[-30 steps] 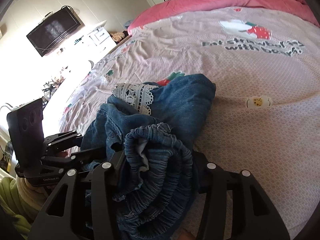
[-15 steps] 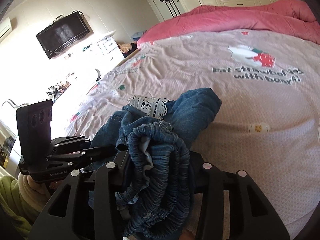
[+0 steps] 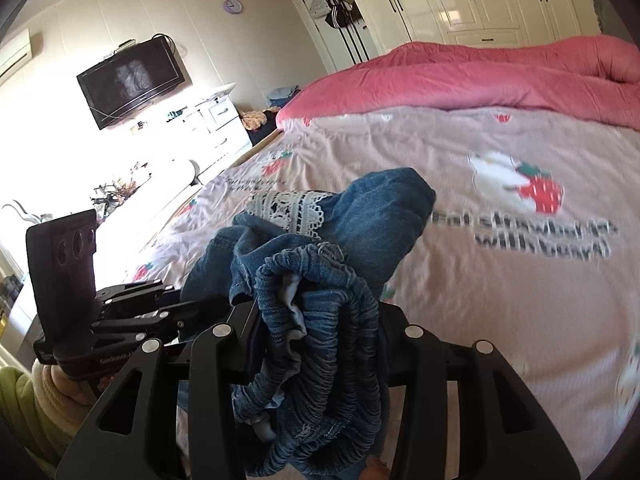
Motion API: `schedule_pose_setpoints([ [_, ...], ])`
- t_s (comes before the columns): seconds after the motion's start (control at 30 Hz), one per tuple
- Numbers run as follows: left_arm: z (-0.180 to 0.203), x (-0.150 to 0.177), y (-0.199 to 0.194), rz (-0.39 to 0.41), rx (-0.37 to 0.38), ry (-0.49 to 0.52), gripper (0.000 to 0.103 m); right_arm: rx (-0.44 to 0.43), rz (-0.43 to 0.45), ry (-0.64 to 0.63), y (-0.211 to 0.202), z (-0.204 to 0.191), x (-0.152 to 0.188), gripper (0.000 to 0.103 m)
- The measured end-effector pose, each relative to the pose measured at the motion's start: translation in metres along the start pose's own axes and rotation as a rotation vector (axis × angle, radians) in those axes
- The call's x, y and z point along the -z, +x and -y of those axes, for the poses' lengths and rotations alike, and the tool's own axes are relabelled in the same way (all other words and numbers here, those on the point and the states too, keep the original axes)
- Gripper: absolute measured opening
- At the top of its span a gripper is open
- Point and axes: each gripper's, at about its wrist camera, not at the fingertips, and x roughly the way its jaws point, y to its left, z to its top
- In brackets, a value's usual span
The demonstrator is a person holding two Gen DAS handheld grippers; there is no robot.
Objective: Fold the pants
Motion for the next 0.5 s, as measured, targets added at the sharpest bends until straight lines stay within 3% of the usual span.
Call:
schedule_pose_setpoints([
  [0.23, -0.013, -0.007, 0.022, -0.01, -0.034, -0.014, 0.014, 0.042, -0.021, -0.024, 0.034, 0.006, -0.016, 0.041],
  [0.5, -0.024, 0.0, 0.045, -0.043, -0.037, -0.037, 0.014, 0.102, -0.074, -0.008, 0.059, 0.018, -0.003, 0.041],
])
